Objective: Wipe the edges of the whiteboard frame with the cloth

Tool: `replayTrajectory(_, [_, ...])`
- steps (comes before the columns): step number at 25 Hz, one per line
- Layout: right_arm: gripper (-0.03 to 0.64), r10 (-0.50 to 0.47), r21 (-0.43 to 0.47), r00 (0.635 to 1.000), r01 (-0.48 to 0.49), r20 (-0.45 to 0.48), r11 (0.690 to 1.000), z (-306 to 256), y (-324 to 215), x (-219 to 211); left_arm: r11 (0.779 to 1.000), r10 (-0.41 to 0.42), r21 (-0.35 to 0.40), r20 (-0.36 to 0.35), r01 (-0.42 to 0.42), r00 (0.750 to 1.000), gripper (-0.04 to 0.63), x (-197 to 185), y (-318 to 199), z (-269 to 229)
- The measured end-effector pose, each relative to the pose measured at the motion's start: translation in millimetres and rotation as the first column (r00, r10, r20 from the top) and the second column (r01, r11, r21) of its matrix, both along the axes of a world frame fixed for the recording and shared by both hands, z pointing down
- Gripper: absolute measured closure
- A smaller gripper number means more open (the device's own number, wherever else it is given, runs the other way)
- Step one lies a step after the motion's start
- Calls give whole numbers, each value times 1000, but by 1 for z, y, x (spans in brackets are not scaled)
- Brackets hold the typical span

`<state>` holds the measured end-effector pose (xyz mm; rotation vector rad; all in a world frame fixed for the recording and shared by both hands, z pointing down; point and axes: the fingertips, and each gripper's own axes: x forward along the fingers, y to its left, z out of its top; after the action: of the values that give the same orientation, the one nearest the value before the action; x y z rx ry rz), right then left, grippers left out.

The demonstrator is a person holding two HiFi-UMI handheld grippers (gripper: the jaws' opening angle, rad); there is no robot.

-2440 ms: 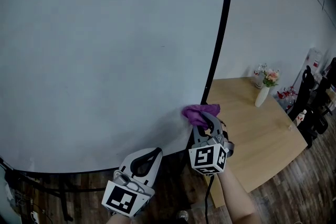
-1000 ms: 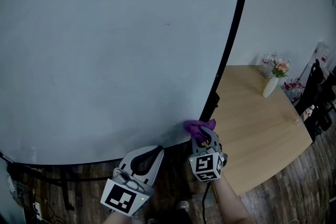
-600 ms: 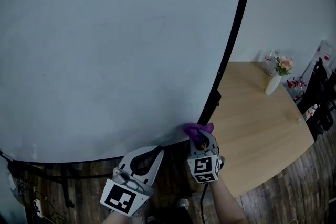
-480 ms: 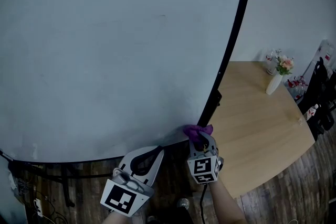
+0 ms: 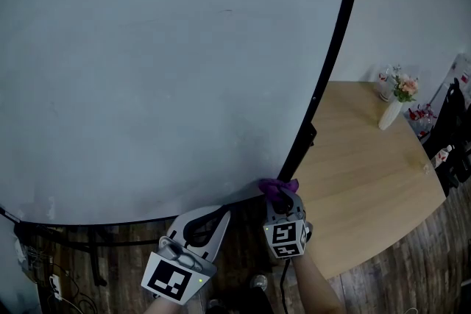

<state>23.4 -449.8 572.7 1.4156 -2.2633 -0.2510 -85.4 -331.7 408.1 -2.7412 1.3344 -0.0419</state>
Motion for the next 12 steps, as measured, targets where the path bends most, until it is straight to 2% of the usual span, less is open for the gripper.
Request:
replayTrajectory(3, [548,-2,-20,1000,2,1,1000,7,0,0,1000,-3,-3,1,3,1000,578,1,-1,2])
replayTrajectory(12, [548,20,-152,1000,-18,15,988,52,0,7,1000,-16,-12,11,16,1000,578,0,-3,7])
